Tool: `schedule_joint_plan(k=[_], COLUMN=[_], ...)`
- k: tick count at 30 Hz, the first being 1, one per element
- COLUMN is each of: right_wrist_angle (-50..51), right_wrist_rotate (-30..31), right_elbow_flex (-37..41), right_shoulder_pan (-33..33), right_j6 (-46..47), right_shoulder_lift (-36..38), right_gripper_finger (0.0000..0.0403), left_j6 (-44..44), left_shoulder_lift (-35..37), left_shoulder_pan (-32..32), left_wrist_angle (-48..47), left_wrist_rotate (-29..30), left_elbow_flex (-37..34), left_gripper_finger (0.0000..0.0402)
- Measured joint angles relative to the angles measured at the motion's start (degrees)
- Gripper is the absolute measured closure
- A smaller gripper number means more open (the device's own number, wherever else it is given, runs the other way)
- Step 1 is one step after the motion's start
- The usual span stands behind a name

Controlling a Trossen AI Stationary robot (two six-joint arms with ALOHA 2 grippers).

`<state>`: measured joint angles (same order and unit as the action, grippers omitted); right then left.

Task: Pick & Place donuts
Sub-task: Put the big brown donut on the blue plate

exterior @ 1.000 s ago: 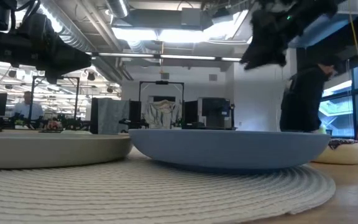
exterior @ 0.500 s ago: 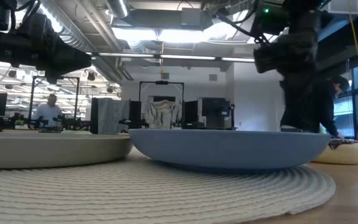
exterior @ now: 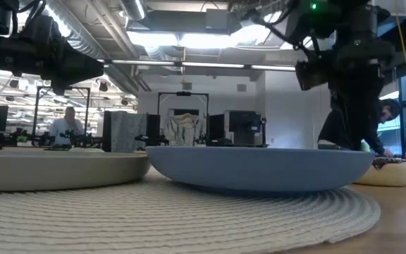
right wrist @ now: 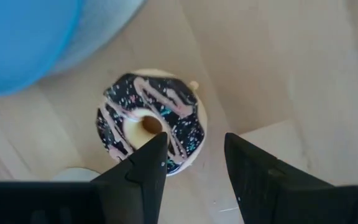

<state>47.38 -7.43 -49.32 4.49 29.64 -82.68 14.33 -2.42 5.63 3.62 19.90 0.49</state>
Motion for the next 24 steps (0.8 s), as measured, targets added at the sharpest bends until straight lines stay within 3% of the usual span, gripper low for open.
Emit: schedule_joint_plan(k=[17, 24], right_wrist_angle=[-4.1, -4.2], right_wrist_rotate=[-1.3, -1.3], right_elbow_flex=[0.0, 0.0], right_shoulder_pan=[1.9, 2.0], right_j6=[-1.3, -1.6], right_shoulder_lift=[-11.7, -11.9], right_gripper_finger=[0.0244, 0.0309], left_j6=[-0.1, -0.1], left_shoulder_lift=[0.0, 0.0], left_shoulder_pan=[0.0, 0.0], left_wrist_angle=[0.0, 0.0], left_wrist_rotate=[0.6, 0.6], left_elbow_flex=[0.0, 0.0], left_gripper_finger=[0.0288, 0.0288])
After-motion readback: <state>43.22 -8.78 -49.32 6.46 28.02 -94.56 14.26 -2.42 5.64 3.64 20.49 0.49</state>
